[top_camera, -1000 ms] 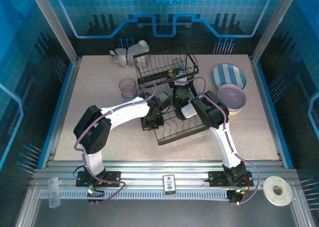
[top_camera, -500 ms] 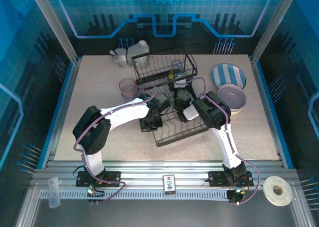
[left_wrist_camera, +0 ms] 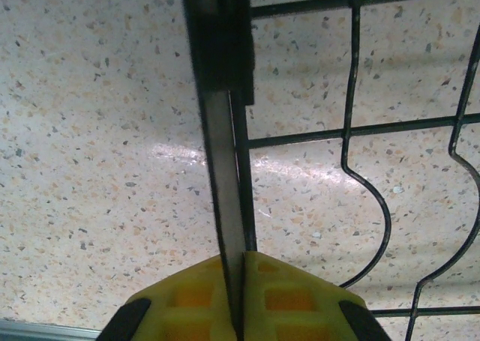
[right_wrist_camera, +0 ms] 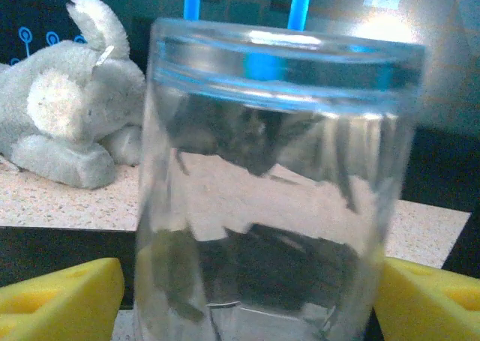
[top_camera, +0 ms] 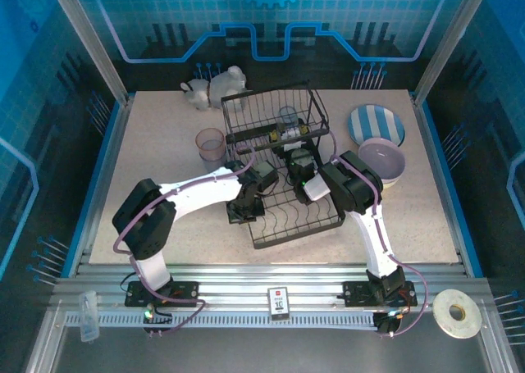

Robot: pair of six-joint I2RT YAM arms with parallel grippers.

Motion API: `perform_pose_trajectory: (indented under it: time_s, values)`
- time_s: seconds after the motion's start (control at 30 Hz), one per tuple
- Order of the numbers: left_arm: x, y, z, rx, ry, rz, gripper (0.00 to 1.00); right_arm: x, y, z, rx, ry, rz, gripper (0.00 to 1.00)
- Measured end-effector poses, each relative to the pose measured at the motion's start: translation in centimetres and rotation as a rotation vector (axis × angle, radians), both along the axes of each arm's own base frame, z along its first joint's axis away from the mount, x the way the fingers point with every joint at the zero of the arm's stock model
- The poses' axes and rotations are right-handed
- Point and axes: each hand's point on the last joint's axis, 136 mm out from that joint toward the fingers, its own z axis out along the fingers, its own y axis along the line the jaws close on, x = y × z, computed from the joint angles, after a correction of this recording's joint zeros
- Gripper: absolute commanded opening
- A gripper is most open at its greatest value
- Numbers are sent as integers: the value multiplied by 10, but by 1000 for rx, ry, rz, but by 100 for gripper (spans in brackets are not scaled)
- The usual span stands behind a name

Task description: Unload the mixed dishes from the dish rack

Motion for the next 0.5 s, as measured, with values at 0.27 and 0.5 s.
perform_pose_trajectory:
  time_s: [0.27, 0.5]
  values:
    - [-5, -1, 0, -5, 6, -11, 0, 5, -3, 5, 31, -5, -33, 100]
    - [-4, -2, 0, -11, 1, -12, 0, 9, -7, 6, 60, -6, -74, 99]
